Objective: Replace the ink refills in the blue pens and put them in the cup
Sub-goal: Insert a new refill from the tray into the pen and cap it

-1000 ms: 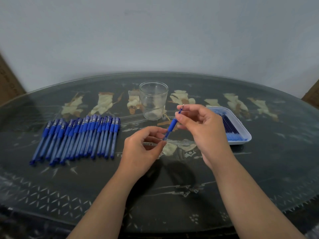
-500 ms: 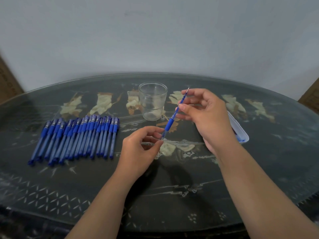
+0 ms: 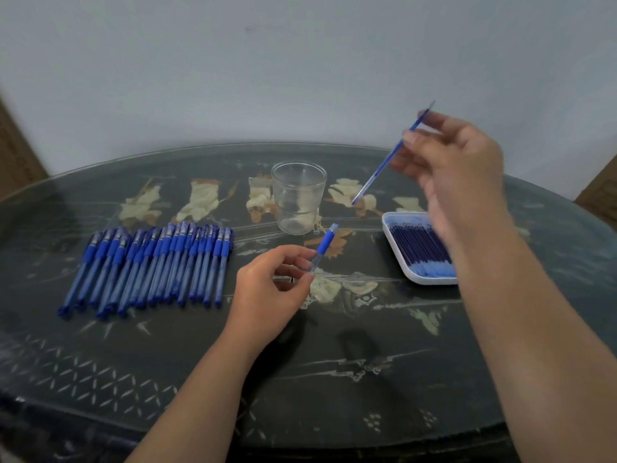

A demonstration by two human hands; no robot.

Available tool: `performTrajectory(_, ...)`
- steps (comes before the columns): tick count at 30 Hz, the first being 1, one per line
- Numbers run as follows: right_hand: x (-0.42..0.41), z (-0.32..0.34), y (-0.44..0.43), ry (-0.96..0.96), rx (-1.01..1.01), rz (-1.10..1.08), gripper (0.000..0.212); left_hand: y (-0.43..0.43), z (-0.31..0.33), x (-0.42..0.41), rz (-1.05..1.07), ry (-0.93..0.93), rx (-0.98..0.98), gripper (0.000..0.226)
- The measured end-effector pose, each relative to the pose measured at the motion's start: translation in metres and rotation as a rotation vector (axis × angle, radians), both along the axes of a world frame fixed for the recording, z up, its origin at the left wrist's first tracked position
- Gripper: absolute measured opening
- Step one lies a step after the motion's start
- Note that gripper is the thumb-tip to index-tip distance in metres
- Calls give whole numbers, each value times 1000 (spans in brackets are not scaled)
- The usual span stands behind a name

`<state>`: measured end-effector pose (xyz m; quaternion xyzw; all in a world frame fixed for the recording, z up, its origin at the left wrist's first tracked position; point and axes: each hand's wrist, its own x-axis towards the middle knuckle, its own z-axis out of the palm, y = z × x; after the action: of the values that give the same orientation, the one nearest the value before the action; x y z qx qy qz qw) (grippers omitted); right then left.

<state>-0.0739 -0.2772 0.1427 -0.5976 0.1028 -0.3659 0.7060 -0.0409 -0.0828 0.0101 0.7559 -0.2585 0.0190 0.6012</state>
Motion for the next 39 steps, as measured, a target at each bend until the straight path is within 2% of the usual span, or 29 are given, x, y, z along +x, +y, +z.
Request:
performTrajectory(3, 7, 7, -20, 108, -46, -25, 21, -2, 5, 2, 48, 33, -71, 31)
performTrajectory(9, 25, -40, -28, 634, -212, 71, 24, -7, 11, 12, 129, 82, -234, 28)
performTrajectory(13, 37, -64, -37, 800, -283, 38, 29, -8, 6, 12, 160, 57, -241, 30)
performTrajectory(17, 43, -72, -44, 871, -357, 0, 33, -8, 0, 11, 161, 52, -205, 31)
performTrajectory(27, 51, -83, -48, 912, -542, -75, 35, -8, -2, 10, 151, 48, -169, 30)
performTrajectory(34, 48, -86, -58, 934, -594, -110, 33, -9, -2, 9, 146, 36, -151, 33)
performTrajectory(39, 51, -90, -53, 968, -763, -149, 38, -9, -1, 8, 144, 33, -147, 34)
